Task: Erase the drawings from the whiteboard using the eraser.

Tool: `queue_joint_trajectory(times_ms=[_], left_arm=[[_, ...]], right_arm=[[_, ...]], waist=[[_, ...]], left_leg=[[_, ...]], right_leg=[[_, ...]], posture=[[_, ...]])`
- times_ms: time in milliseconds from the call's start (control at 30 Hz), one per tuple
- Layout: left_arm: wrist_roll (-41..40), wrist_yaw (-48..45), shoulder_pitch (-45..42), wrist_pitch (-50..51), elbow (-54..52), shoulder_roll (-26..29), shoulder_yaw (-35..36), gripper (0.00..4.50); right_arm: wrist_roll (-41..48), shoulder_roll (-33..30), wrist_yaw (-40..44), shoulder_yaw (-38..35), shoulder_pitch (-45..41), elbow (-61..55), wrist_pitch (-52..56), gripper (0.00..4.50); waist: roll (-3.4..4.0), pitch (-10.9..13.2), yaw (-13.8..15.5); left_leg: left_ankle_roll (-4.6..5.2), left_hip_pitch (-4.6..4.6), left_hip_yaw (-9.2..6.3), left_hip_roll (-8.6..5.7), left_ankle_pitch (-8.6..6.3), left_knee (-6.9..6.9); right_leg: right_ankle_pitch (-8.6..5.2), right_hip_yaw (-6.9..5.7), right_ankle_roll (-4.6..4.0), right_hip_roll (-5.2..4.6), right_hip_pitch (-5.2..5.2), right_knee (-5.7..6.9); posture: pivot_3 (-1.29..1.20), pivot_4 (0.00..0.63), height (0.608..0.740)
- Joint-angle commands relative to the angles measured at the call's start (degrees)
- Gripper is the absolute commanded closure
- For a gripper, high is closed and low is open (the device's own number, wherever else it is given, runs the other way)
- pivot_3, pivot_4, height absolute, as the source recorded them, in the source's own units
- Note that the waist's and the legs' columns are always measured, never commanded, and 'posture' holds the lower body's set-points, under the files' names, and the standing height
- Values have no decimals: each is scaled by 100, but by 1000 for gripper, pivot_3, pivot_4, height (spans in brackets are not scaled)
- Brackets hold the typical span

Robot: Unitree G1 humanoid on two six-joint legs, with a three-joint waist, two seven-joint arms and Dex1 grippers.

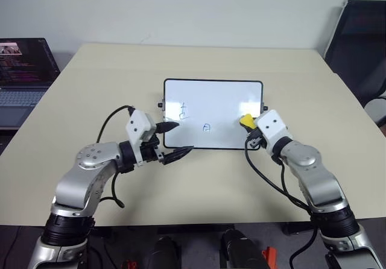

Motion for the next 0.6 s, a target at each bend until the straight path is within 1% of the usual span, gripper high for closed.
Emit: queue_joint_trajectory(times_ms=[33, 133, 167, 233, 267, 367, 467, 600], left_arm=[[-18, -55, 164, -277, -71, 145, 320, 0], [-26, -20, 321, -420, 75, 154, 497, 0], [-33, -22, 381, -461, 102, 152, 538, 0], [-44, -47, 486, -531, 114, 149, 576, 0], [-79, -98, 617, -587, 99, 139, 614, 0], [-159, -181, 852, -639, 85, 140, 690, 0], [-57, -224, 1080, -760, 182, 205, 738, 0], [-62, -165, 1106, -760, 136, 229, 745, 0]], right_arm=[[417, -160, 424, -343, 329, -630, -449, 3389], [1017, -87, 715, -567, 734, -1040, -325, 3390], [1339, -94, 875, -623, 855, -1214, -101, 3390], [1797, -115, 1062, -676, 1012, -1470, 232, 3390], [1858, -143, 1127, -564, 1115, -1599, 252, 3390], [1734, -223, 1131, -242, 1220, -1707, 214, 3390], [1622, -154, 1032, 94, 1127, -1635, 158, 3390], [1401, -98, 957, 363, 909, -1419, -35, 3390]], waist=[[0, 0, 14], [0, 0, 36], [0, 0, 42], [2, 1, 43], [2, 1, 41], [2, 1, 29], [1, 1, 28], [-1, 1, 17]], left_leg=[[0, 0, 0, 0, 0, -17], [-3, 0, -2, 1, -2, -54], [-8, 0, -5, 2, -6, -56], [-15, -2, -5, 3, -10, -56], [-20, -2, -4, 3, -13, -56], [-22, 0, -4, 5, -15, -55], [-22, 1, -4, 4, -15, -48], [-23, 2, -2, 2, -14, -39]], right_leg=[[-4, -2, -2, 0, -4, -2], [-26, -11, -15, 0, -15, -1], [-32, -15, -12, 1, -15, 3], [-35, -15, -8, 1, -18, 4], [-36, -14, -7, 1, -18, 4], [-41, -14, -15, 1, -17, 3], [-42, -13, -17, 0, -18, 5], [-39, -11, -21, -3, -19, 4]], posture=[[0, 150, 740], [0, 150, 740], [0, 150, 740], [0, 150, 740], [0, 150, 740], [0, 150, 740], [0, 150, 740], [0, 150, 740]])
